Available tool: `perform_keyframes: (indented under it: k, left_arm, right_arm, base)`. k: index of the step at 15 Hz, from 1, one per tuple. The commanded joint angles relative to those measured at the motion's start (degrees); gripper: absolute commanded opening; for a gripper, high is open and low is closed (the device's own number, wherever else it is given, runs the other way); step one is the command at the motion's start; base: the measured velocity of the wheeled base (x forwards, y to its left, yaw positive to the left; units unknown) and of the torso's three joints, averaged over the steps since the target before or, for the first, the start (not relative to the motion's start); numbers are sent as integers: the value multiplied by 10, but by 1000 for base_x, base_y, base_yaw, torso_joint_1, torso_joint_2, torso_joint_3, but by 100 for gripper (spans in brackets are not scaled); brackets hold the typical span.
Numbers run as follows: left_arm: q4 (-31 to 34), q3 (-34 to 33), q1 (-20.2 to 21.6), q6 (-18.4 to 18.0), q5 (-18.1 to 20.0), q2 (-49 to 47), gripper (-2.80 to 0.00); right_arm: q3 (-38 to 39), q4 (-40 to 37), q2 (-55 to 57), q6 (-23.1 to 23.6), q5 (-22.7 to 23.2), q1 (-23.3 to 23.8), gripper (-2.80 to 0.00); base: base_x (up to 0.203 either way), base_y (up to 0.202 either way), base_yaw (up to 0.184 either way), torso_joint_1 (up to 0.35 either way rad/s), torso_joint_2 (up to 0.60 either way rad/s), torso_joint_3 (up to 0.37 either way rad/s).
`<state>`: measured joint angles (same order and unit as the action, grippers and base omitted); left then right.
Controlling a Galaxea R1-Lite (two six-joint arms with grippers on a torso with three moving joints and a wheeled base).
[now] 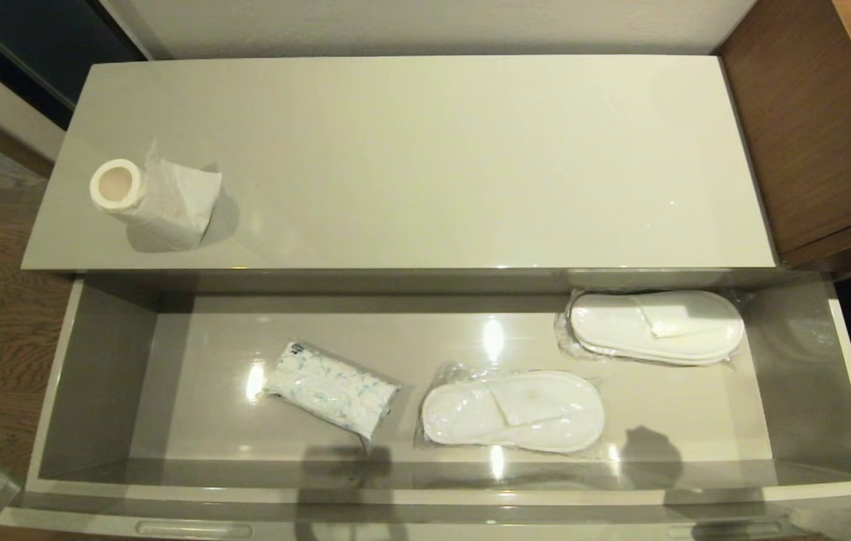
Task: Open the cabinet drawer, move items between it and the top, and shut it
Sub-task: Close the drawer
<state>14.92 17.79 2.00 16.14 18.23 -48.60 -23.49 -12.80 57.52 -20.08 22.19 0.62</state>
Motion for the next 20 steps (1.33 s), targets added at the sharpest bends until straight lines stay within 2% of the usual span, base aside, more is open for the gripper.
perform_keyframes:
  k: [1,2,4,7,9,10,11,17,19,20]
  left_arm:
    - [102,10,-1,-14,21,76,-280]
    - [123,-1,0,-25,31,84,-280]
    - [119,-7,0,-31,37,82,-280]
    - [70,-33,0,-31,35,4,-280]
    - [-15,-45,0,-29,31,-72,-280]
    - [-85,-59,0,-28,21,-104,-280]
    - [-119,-70,0,-28,7,-124,-280]
    - [-139,-68,0,-28,-6,-182,-280]
    - [-140,-68,0,-29,-6,-185,-280]
    - [-143,-68,0,-28,-6,-187,-280]
  right_arm:
    - [12,-2,-1,-1,0,0,-280]
    - [20,-2,-3,-1,0,0,-280]
    - [23,-1,-4,-1,0,0,-280]
    - [30,3,6,-2,-1,0,-280]
    - [26,4,5,-4,-2,0,-280]
    - [24,4,-4,-4,-2,0,-280]
    - [25,-1,-17,-5,-3,0,-280]
    - [1,-64,-47,-13,-3,0,-280]
    - [-60,-160,-63,-16,-2,-6,-280]
    - [-68,-174,-62,-17,-2,-7,-280]
  base:
    - [0,0,0,0,0,0]
    - [0,0,0,0,0,0]
    - [0,0,0,0,0,0]
    - [0,0,0,0,0,0]
    - [0,0,0,0,0,0]
    - [0,0,0,0,0,0]
    - [0,0,0,0,0,0]
    - [0,0,0,0,0,0]
    - [0,0,0,0,0,0]
    - [0,0,0,0,0,0]
